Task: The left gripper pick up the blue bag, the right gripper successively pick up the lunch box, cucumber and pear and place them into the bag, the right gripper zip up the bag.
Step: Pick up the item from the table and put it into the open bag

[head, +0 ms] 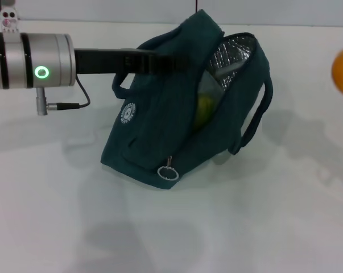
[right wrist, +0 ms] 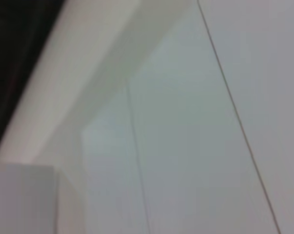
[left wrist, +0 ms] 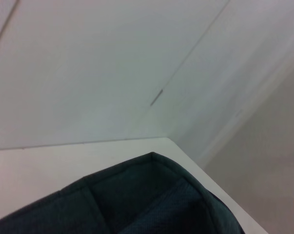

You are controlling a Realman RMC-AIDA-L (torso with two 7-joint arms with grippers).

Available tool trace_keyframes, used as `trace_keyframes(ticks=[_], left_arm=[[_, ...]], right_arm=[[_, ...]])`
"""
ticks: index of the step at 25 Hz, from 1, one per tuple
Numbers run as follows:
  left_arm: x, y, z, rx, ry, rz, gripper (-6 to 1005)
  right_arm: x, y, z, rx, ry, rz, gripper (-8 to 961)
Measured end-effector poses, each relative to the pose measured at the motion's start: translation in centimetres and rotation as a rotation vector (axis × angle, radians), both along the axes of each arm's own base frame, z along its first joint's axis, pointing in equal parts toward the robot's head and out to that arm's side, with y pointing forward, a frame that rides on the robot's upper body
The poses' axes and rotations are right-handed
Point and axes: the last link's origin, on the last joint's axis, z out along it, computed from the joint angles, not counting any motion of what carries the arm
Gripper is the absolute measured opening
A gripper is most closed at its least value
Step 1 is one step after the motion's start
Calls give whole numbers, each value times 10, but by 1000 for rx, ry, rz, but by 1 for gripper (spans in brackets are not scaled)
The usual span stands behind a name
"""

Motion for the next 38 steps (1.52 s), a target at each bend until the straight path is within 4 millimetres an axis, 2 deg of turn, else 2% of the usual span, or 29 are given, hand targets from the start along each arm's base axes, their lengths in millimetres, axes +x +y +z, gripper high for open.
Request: trace_keyframes(ticks=[7, 8, 12, 14, 16, 24, 29, 38], left_arm=[[5, -5, -7, -41, -4, -15, 61], [7, -5, -8, -44, -7, -18, 61], [11, -5, -8, -49, -22, -21, 61], [13, -4, -7, -49, -31, -19, 61], [14, -4, -5, -47, -37, -17, 61], [13, -2, -3, -34, -39, -17, 60], [12, -1, 0, -22, -42, -11, 61], [11, 0, 2, -15, -41, -7, 62]], right_arm=[[-41, 50, 12, 1, -11, 63, 33], [-51, 61, 11, -1, -28, 63, 33], [-62, 76, 7, -6, -55, 50, 34], [-72, 93, -1, -24, -103, 18, 34], [-78, 100, -7, -42, -138, 10, 34], [-82, 108, -42, -130, -266, -35, 33], [-81, 100, -64, -195, -335, -24, 33], [-69, 86, -91, -282, -430, -31, 34]])
